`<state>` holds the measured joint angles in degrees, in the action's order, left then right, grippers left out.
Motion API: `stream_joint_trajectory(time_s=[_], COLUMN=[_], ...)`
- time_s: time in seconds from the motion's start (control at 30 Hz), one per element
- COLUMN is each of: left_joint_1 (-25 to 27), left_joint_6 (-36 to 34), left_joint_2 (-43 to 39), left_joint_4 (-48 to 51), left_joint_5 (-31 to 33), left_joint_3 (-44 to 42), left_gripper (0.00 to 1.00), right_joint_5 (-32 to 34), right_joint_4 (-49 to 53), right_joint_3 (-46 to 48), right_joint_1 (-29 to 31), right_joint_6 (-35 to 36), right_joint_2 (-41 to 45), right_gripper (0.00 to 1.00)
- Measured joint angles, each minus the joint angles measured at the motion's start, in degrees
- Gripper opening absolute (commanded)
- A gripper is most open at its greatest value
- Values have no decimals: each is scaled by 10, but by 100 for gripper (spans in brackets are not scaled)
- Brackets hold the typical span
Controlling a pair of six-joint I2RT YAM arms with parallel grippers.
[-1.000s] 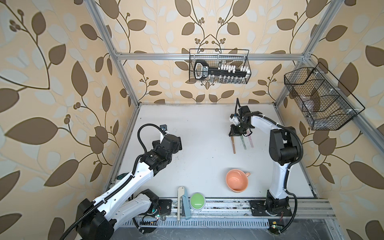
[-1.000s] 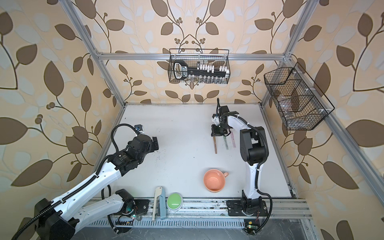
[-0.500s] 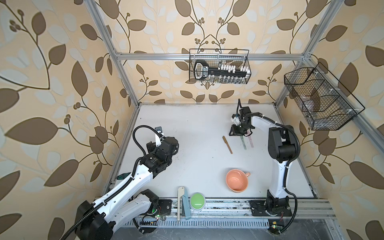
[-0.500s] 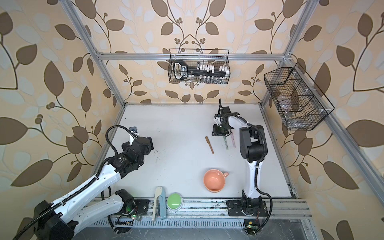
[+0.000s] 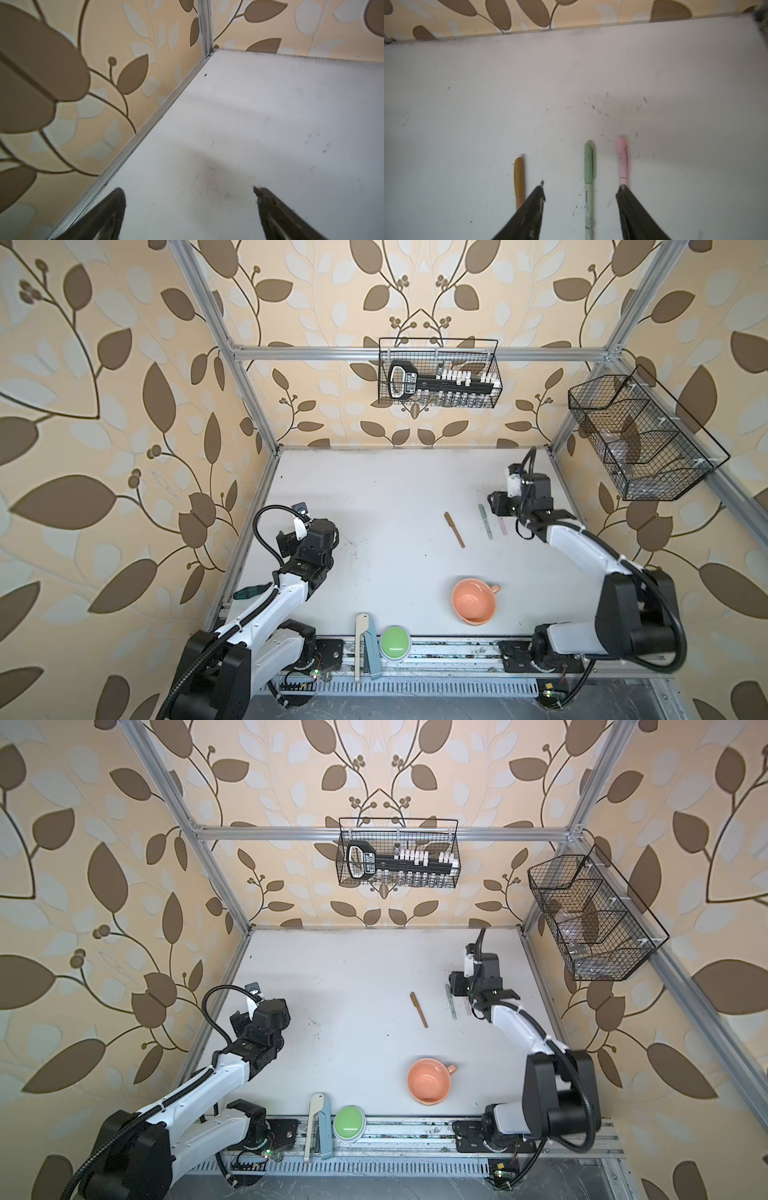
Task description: Insert the pens into the pen caps
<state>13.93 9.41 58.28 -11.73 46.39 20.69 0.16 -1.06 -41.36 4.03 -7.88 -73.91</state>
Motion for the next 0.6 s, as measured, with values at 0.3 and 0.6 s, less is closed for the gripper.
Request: stream_joint_trajectory(time_s=[0.3,0.6], left_joint_1=[-85,-95], left_joint_6=[-35,-44], left_joint_2=[118,244], left_joint_4=[-252,-321], left_joint_5=[-101,-176], left_joint_3=[-71,-39], left_gripper=[99,99], right_joint_5=[160,165], right_joint_4=[-281,-486], right_joint_3=[294,304], right_joint_1=[-1,0], right_joint_6=[4,45], right_joint_2=[107,-13], right_gripper=[66,79])
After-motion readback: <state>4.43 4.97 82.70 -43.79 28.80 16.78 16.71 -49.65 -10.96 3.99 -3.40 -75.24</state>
